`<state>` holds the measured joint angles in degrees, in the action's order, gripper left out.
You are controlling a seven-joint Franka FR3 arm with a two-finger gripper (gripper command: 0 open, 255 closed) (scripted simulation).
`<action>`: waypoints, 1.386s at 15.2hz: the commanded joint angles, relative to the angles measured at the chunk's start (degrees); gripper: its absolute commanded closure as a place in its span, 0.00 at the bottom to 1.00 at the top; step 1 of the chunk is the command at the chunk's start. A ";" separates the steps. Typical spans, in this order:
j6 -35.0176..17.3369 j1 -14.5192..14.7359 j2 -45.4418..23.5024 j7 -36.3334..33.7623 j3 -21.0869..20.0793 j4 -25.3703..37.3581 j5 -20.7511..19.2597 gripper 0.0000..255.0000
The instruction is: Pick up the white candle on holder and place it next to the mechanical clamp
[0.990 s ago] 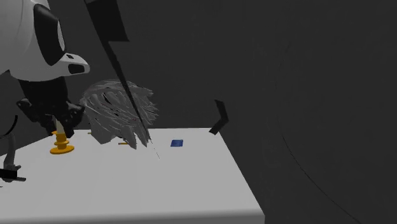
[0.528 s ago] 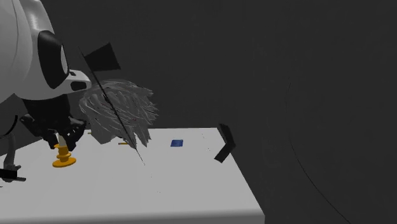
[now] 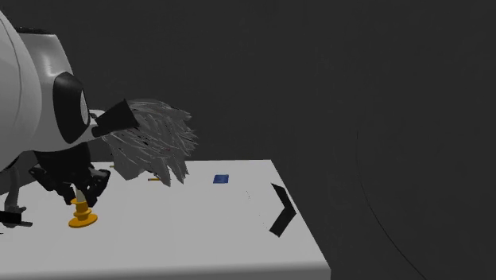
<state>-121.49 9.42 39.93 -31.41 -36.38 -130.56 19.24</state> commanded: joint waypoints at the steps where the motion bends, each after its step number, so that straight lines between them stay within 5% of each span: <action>1: -1.25 0.18 0.12 0.07 -0.29 -1.34 0.31 1.00; 9: -1.24 0.18 0.12 0.07 -0.29 -1.33 0.31 1.00; 10: -1.24 0.18 0.12 0.07 -0.29 -1.33 0.31 0.00; 15: -1.24 0.18 0.12 0.07 -0.29 -1.33 0.30 0.00; 21: 6.30 1.16 2.97 0.04 2.71 3.10 -0.30 0.00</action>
<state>-115.60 10.50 42.73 -31.33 -33.79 -127.64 18.95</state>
